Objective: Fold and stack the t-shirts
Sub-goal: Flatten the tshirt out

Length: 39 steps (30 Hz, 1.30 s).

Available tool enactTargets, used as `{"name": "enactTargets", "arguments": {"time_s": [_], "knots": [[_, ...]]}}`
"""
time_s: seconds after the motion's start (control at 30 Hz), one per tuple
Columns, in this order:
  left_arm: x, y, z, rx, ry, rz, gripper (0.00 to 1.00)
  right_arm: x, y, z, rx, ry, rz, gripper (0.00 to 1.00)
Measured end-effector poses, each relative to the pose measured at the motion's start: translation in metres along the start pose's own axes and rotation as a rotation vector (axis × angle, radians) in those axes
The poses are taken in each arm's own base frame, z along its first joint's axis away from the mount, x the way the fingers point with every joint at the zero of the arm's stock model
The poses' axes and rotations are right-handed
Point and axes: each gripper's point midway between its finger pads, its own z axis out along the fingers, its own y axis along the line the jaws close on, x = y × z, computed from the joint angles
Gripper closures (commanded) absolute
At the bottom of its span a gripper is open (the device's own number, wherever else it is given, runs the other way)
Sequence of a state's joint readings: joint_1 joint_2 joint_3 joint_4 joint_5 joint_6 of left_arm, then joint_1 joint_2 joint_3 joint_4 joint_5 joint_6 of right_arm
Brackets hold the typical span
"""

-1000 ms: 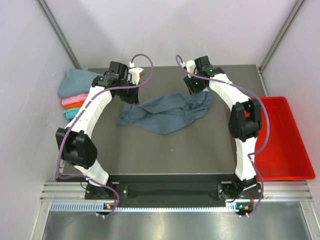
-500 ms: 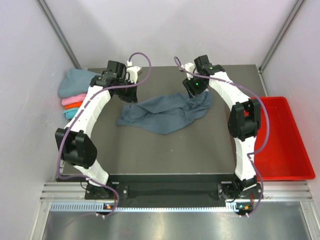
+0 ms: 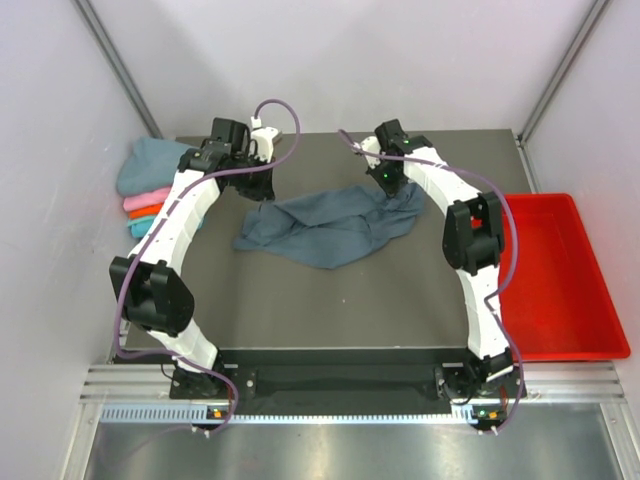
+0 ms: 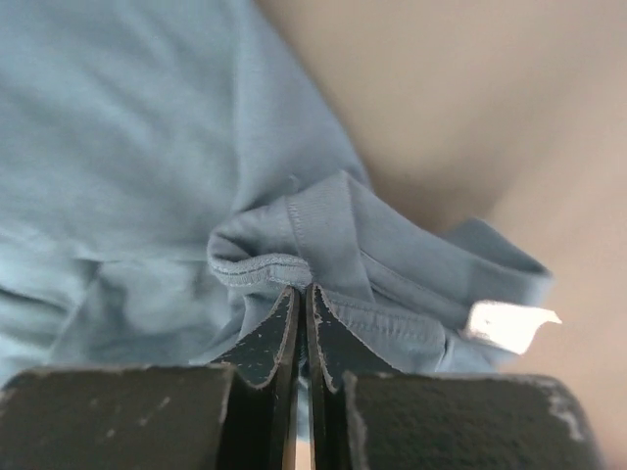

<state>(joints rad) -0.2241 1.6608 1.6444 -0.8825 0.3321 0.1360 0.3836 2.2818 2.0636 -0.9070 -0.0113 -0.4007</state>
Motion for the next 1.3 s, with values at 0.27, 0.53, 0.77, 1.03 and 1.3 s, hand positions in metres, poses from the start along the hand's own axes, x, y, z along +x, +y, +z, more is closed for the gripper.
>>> {"name": "enactTargets", "arguments": {"time_s": [0.27,0.53,0.77,1.03,1.3], "knots": [[-0.004,-0.001,0.0,0.008,-0.015,0.0,1.0,0.0,-0.055,-0.023,0.197,-0.024,0.074,1.0],[-0.004,-0.001,0.004,0.014,-0.012,-0.004,1.0,0.034,-0.145,-0.054,0.434,-0.005,0.217,1.0],[-0.002,0.001,0.008,0.015,-0.002,-0.009,1.0,0.037,-0.15,-0.057,0.472,0.007,0.231,0.49],[-0.002,0.003,0.014,0.014,0.009,-0.012,1.0,0.032,-0.152,-0.056,0.465,-0.012,0.243,0.39],[-0.007,0.011,0.011,-0.019,-0.002,-0.01,1.0,0.064,-0.101,-0.039,0.195,0.018,0.297,0.5]]}}
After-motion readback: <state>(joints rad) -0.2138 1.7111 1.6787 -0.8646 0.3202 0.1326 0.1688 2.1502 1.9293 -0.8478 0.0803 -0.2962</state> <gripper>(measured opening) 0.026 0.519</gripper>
